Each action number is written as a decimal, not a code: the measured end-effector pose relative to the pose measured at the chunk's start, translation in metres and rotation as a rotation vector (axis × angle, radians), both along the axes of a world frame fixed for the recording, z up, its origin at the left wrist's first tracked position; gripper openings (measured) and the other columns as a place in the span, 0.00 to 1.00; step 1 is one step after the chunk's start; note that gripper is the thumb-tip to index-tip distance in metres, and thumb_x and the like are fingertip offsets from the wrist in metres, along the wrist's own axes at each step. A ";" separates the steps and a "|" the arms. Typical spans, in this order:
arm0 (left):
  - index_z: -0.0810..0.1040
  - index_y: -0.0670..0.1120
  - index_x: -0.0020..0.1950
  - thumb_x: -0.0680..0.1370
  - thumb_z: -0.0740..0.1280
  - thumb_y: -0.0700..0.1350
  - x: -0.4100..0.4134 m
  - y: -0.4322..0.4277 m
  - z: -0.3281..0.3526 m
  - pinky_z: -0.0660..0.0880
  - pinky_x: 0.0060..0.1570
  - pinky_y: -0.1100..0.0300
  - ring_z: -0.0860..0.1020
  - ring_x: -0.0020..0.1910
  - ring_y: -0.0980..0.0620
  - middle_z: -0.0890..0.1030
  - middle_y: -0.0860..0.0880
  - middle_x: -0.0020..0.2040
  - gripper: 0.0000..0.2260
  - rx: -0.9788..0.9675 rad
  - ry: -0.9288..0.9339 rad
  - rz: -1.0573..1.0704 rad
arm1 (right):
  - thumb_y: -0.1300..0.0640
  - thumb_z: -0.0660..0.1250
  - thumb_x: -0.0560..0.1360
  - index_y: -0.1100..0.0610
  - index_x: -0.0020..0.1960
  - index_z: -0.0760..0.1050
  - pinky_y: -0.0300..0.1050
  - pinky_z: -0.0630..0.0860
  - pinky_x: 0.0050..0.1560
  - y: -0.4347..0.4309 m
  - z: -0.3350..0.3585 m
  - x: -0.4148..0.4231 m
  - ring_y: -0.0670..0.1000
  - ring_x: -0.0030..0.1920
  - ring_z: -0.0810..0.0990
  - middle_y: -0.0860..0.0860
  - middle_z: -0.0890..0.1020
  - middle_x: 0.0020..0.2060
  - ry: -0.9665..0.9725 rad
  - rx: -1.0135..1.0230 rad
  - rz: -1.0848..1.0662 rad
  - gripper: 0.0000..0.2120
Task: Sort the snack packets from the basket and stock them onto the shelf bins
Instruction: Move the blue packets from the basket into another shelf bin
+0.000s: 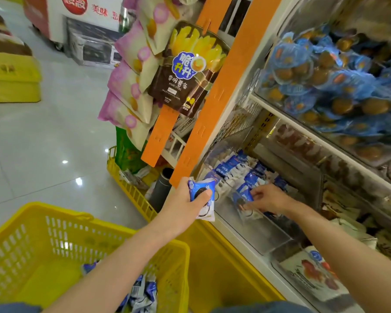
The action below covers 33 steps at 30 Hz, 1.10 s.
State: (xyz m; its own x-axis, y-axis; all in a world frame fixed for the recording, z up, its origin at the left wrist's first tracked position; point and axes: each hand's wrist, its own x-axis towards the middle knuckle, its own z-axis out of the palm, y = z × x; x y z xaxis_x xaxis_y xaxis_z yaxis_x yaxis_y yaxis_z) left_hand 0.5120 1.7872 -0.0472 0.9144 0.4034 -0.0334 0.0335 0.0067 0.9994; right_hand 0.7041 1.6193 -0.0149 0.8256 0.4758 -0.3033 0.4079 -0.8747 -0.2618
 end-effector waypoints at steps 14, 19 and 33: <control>0.66 0.48 0.69 0.78 0.64 0.47 0.009 0.005 -0.011 0.77 0.36 0.70 0.80 0.49 0.55 0.79 0.47 0.57 0.20 -0.177 0.035 -0.042 | 0.51 0.71 0.72 0.56 0.57 0.75 0.47 0.76 0.54 0.010 -0.016 0.008 0.51 0.52 0.78 0.52 0.80 0.52 -0.245 -0.008 0.119 0.17; 0.71 0.47 0.66 0.78 0.64 0.46 0.008 0.005 -0.011 0.80 0.42 0.60 0.82 0.48 0.50 0.80 0.45 0.54 0.16 -0.220 0.070 -0.041 | 0.49 0.65 0.76 0.56 0.60 0.73 0.45 0.74 0.49 0.008 -0.001 -0.010 0.49 0.50 0.77 0.50 0.79 0.53 -0.346 0.199 0.036 0.16; 0.73 0.48 0.63 0.75 0.67 0.40 -0.015 -0.010 -0.019 0.77 0.42 0.63 0.82 0.51 0.51 0.83 0.49 0.53 0.17 -0.356 -0.123 -0.158 | 0.57 0.66 0.76 0.56 0.63 0.65 0.37 0.77 0.44 0.033 0.010 -0.139 0.46 0.46 0.79 0.49 0.79 0.53 0.193 0.812 -0.040 0.19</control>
State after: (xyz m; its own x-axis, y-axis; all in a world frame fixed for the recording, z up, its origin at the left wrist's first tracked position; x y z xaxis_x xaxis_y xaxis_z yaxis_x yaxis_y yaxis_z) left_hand 0.4971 1.7775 -0.0663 0.9701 0.2407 -0.0322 -0.0578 0.3577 0.9320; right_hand 0.5649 1.6522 -0.0047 0.8151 0.5790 -0.0164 0.2638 -0.3963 -0.8794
